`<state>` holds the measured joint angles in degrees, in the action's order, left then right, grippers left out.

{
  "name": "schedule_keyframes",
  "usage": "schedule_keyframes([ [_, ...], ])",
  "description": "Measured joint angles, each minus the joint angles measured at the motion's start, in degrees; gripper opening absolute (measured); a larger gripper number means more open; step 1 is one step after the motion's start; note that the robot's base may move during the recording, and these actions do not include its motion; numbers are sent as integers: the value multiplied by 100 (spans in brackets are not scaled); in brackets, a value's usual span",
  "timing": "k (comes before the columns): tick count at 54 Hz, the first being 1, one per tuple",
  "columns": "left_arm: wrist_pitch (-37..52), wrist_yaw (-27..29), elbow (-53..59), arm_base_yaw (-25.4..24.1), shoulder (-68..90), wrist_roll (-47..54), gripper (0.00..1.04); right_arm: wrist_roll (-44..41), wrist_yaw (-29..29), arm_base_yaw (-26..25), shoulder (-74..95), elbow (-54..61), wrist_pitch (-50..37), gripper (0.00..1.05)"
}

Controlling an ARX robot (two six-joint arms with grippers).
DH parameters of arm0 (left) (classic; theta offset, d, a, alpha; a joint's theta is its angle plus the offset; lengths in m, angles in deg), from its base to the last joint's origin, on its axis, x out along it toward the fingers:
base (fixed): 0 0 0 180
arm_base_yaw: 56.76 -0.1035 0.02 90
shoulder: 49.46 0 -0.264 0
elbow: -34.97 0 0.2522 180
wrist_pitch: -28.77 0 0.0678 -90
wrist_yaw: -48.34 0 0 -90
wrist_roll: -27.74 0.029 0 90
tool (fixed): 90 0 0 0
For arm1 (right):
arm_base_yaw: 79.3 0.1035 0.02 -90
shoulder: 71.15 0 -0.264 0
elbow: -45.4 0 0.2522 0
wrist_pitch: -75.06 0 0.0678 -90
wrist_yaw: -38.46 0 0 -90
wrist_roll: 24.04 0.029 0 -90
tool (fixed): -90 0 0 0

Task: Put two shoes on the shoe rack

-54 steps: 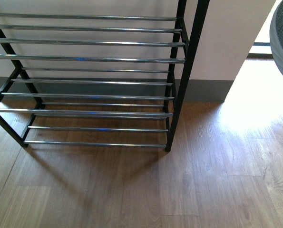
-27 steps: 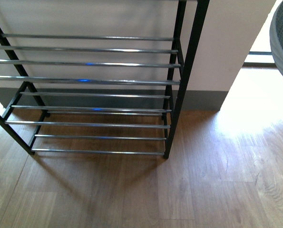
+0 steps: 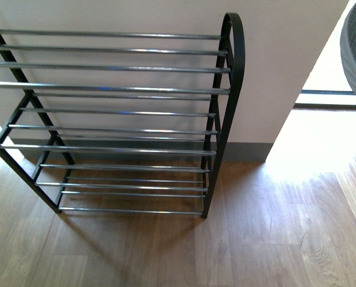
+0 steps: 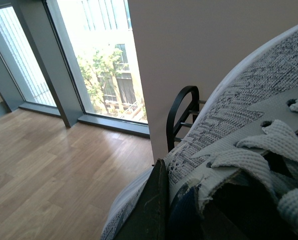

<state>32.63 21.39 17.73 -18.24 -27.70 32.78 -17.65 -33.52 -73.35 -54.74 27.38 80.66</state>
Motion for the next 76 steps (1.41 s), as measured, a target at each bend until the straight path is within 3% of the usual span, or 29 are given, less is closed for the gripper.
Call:
schedule_keyframes([
  [76,0,2,0,0,-2,7,2,0,11,4,-2,-4,0,1],
])
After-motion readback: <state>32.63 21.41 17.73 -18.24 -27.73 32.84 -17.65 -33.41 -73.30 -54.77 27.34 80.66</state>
